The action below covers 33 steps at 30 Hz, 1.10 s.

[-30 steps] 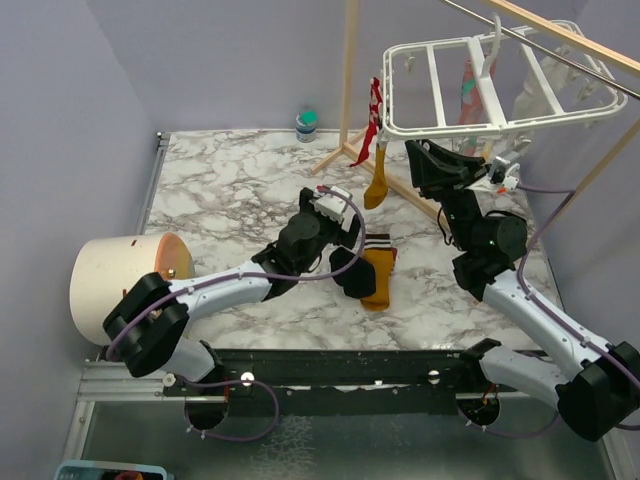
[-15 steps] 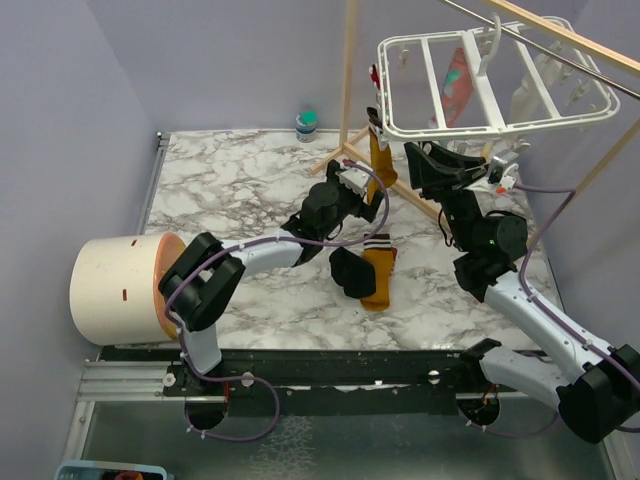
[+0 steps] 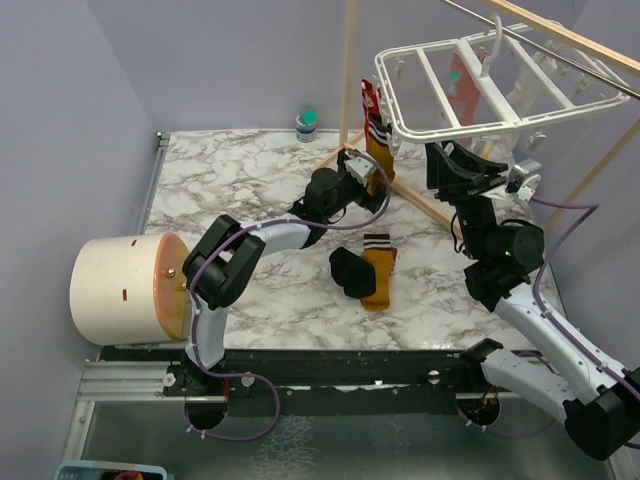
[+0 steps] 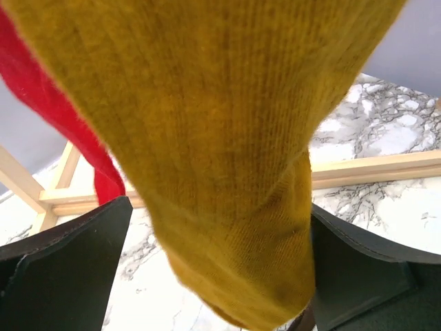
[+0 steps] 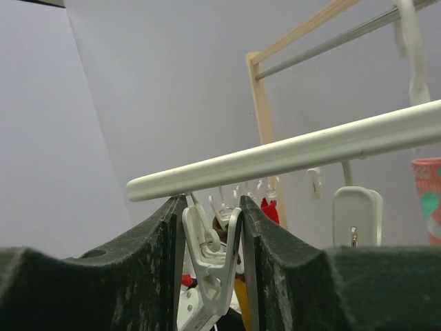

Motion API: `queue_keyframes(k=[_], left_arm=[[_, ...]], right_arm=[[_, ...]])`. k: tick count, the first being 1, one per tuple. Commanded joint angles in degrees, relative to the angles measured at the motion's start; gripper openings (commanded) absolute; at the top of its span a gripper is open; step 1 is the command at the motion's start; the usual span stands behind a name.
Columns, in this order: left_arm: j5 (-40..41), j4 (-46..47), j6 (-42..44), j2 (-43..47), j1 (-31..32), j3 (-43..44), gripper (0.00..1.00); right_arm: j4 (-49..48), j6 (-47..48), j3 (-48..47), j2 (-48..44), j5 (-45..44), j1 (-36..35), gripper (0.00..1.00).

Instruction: Remove the socks clipped to the hanger

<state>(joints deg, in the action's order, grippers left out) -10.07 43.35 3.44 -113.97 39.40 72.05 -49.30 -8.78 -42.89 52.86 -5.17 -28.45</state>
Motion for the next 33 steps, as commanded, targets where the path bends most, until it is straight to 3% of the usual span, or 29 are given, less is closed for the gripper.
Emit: queue_keyframes(k=[1, 8, 15, 27, 33], left_arm=[[-4.57, 2.97, -0.94, -1.65, -0.13, 2.23, 0.99], [-8.24, 6.14, -3.97, -3.32, -0.15, 2.59, 0.98], [-12.96, 7.89, -6.00, -2.22, -0.07, 0.69, 0.76], [-12.09, 10.00, -6.26, 4.00, -0.05, -9.48, 0.74], [-10.98, 11.09, -6.25, 5.54, -0.07, -12.27, 0.67]], right_arm=[[2.23, 3.12, -0.44, -2.14, -4.20, -0.29, 0.41], [2.40, 4.79, -0.18, -3.11, -6.19, -0.29, 0.44], [3.02, 5.72, 0.54, -4.48, -9.47, -0.29, 0.50], [3.72, 5.84, 2.01, -5.71, -11.62, -0.29, 0.52], [4.31, 4.94, 2.48, -5.75, -11.31, -0.29, 0.53]])
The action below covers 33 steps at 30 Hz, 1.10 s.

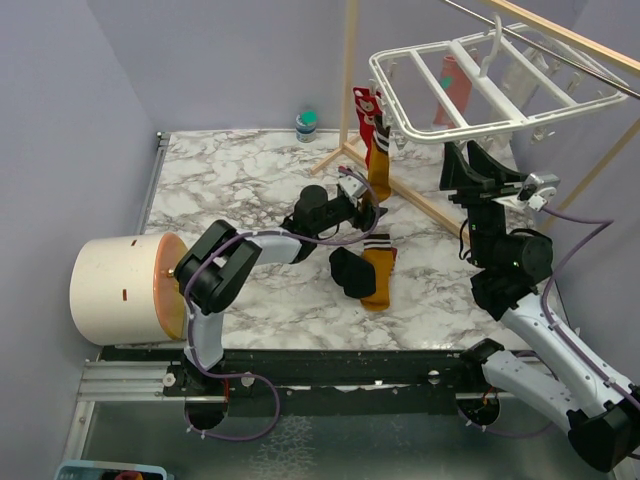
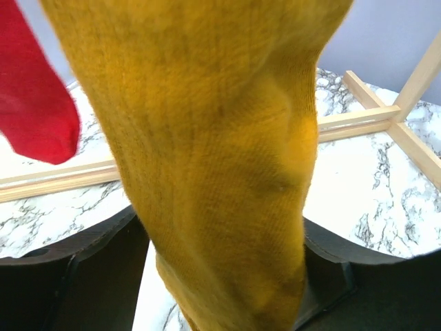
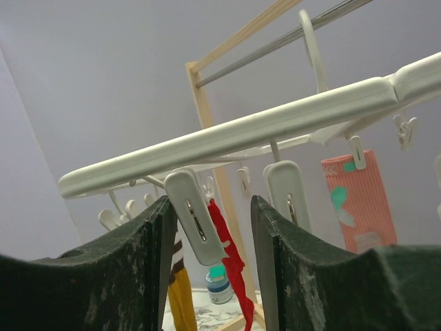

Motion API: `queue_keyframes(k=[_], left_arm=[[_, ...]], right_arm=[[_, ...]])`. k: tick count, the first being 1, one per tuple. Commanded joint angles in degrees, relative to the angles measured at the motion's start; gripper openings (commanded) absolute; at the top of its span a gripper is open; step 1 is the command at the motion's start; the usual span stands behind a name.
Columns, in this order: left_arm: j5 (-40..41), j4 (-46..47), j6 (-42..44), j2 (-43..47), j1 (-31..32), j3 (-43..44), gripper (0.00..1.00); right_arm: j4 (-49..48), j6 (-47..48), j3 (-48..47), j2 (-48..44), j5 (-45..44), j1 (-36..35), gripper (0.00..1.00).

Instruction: Remove the socks clipped to the hanger

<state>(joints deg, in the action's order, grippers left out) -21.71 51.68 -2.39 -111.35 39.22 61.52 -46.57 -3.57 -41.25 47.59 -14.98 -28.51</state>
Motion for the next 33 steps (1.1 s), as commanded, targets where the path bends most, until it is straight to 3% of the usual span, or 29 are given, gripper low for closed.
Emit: queue_keyframes(k=[1, 4, 7, 14, 20, 25, 33], left_arm=[[0.95, 2.94, -0.47, 3.05, 0.09, -2.13, 0.64], [2.23, 3.33, -0.59, 3.29, 0.14, -2.90, 0.51], [2.87, 3.52, -0.79, 3.34, 0.15, -3.49, 0.45], [3.73, 3.87, -1.31, 3.20, 0.14, -3.81, 0.00], [3.97, 3.86, -2.11, 4.60, 0.08, -5.21, 0.00], [4.93, 4.11, -3.04, 7.36, 1.13, -7.97, 0.00], [13.03, 4.13, -1.32, 10.06, 6.11, -13.05, 0.00]], right_arm=[[1.73, -0.43, 0.84, -0.55, -1.46, -0.23, 0.53], [1.95, -0.56, 0.83, -0.57, -1.32, -0.23, 0.53], [2.31, -0.69, 0.75, -0.57, -1.13, -0.24, 0.53], [2.69, -1.01, 0.77, -0.43, -0.89, -0.23, 0.55], [4.93, -2.20, 0.90, 0.63, -0.75, -0.23, 0.86], [5.48, -3.81, 3.74, 2.49, 0.74, -0.23, 0.92], [-3.26, -9.36, 12.99, 4.73, 3.34, -0.23, 0.92]])
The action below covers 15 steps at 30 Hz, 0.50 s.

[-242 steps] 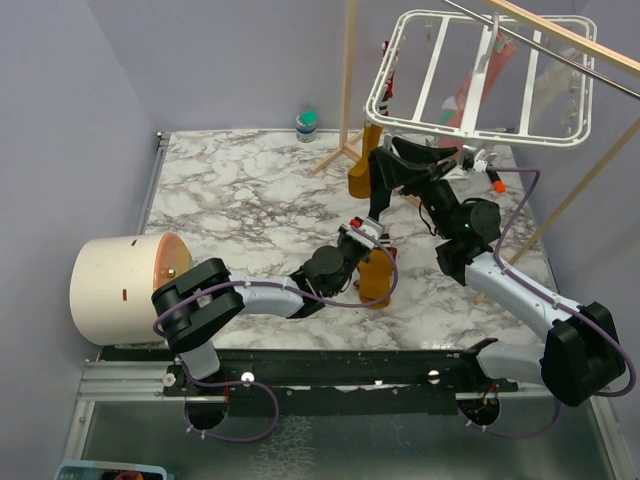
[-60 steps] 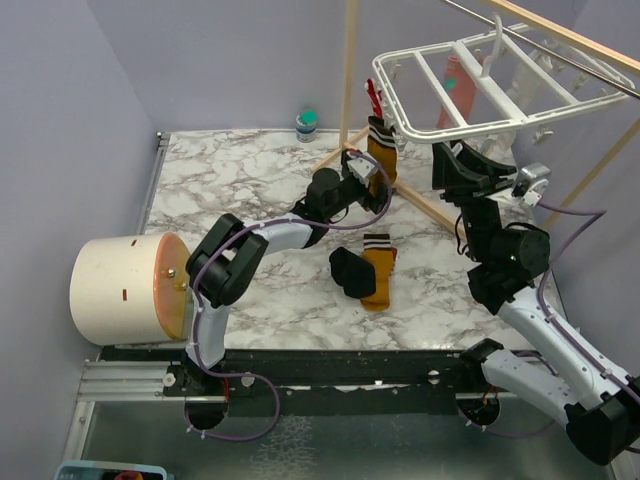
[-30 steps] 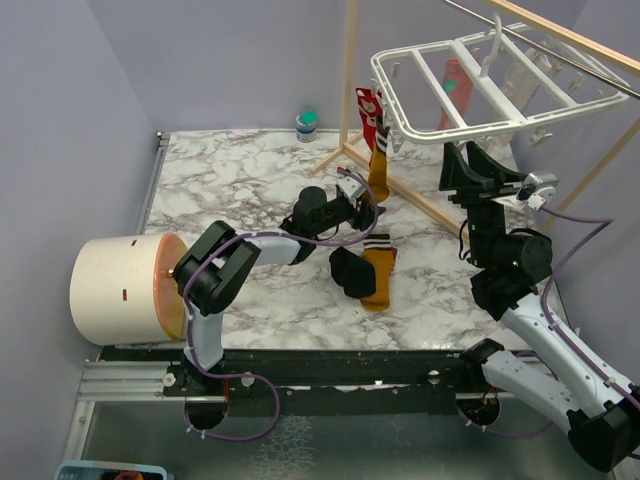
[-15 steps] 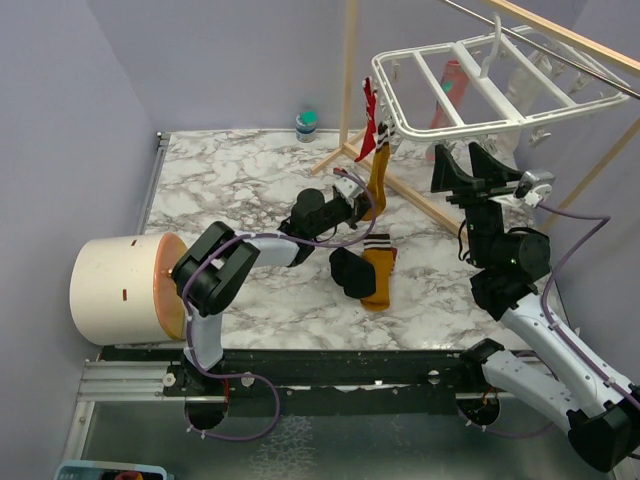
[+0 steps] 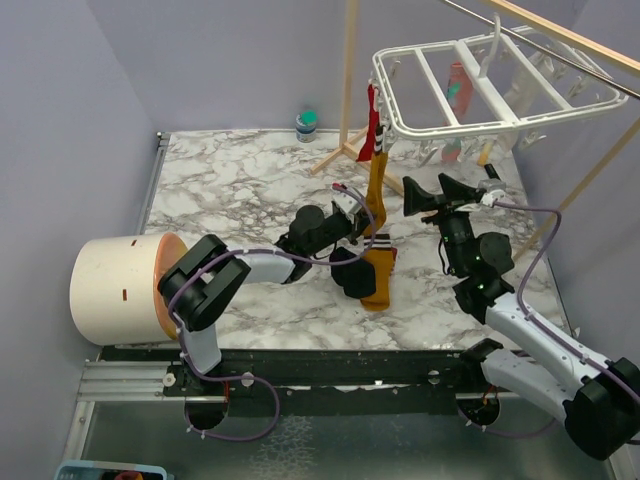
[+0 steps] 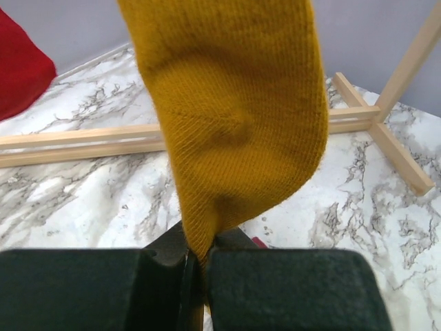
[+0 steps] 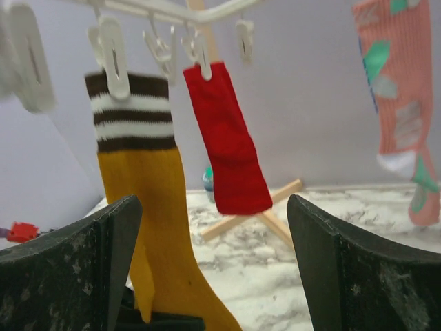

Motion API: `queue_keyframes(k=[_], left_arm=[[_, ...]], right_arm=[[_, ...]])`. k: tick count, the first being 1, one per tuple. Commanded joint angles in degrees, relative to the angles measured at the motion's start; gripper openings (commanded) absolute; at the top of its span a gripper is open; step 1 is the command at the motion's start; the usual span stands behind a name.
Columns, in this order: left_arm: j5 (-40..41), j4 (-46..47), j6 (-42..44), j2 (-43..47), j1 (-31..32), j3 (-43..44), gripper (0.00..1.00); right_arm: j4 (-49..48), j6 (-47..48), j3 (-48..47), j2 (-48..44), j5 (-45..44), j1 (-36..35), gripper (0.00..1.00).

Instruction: Remove the socks clipped to the hanger

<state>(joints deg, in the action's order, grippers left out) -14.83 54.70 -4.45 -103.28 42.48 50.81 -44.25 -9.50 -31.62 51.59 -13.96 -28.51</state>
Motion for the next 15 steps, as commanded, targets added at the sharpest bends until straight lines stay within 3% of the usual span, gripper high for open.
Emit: queue_keyframes(k=[1, 5, 15], left_arm=[[7.50, 1.11, 1.01, 1.98, 3.66, -2.63, 0.00], [14.15, 1.14, 2.78, 1.03, 7.46, -2.95, 0.00], [25.62, 2.20, 3.31, -2.72, 12.61, -1.79, 0.00]], right_arm=[[-6.42, -3.69, 3.77, 1.34, 3.38, -0.23, 0.92], [-6.72, -4.23, 2.28, 4.82, 9.24, -0.51, 0.92], [-13.53, -3.44, -1.50, 11.06, 5.65, -1.45, 0.82]])
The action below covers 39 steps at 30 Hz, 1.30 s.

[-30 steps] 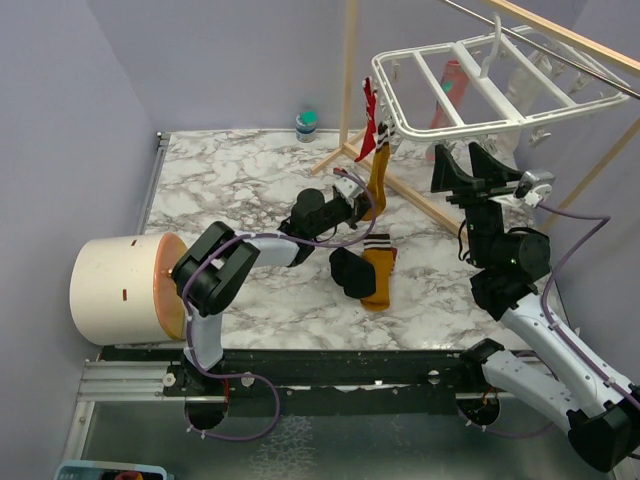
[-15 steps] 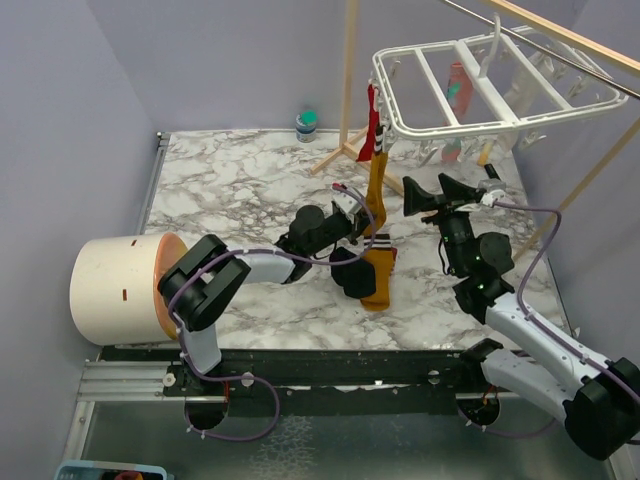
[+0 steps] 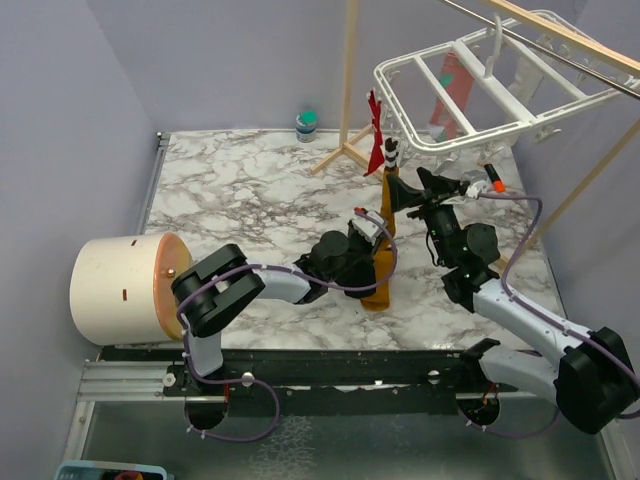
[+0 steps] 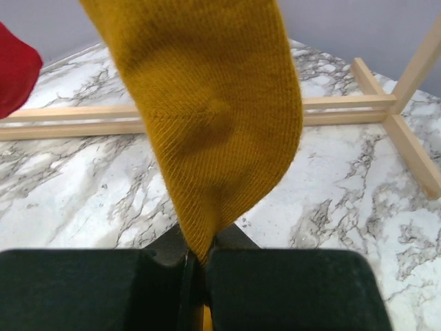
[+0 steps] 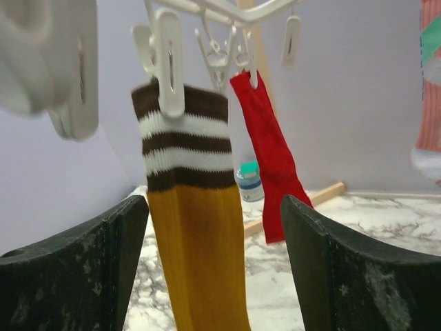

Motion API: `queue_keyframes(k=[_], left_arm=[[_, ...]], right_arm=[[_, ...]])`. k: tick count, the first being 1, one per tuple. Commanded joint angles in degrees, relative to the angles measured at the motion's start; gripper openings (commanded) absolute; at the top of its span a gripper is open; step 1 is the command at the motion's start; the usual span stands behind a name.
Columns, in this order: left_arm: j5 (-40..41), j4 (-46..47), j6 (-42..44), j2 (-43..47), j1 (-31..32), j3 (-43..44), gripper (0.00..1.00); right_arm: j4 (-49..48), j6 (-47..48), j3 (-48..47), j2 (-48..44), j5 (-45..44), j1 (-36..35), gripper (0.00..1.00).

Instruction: Remove the socks clipped to the hanger

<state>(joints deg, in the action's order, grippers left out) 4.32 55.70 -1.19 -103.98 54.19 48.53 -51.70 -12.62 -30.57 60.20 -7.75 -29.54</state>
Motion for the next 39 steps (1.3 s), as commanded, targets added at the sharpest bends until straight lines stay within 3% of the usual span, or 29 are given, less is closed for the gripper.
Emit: queue_keyframes(k=[1, 12, 25, 39], left_arm=[[6.79, 1.36, -0.09, -2.21, 1.10, 0.51, 0.00], [8.91, 1.82, 0.05, -3.49, 2.32, 1.97, 0.00], [10.50, 1.86, 0.06, -5.41, 3.93, 4.01, 0.00], [12.56, 1.94, 0.93, -5.44, 5.08, 3.94, 0.00]], right_arm=[[-7.32, -0.45, -2.85, 3.33, -0.75, -0.50, 0.81], [-15.74, 0.61, -7.84, 10.72, -4.07, -2.00, 0.70], [-23.85, 2.96, -10.20, 15.52, -9.55, -4.12, 0.70], [-25.69, 14.19, -15.51, 20.63, -14.92, -7.58, 0.69]])
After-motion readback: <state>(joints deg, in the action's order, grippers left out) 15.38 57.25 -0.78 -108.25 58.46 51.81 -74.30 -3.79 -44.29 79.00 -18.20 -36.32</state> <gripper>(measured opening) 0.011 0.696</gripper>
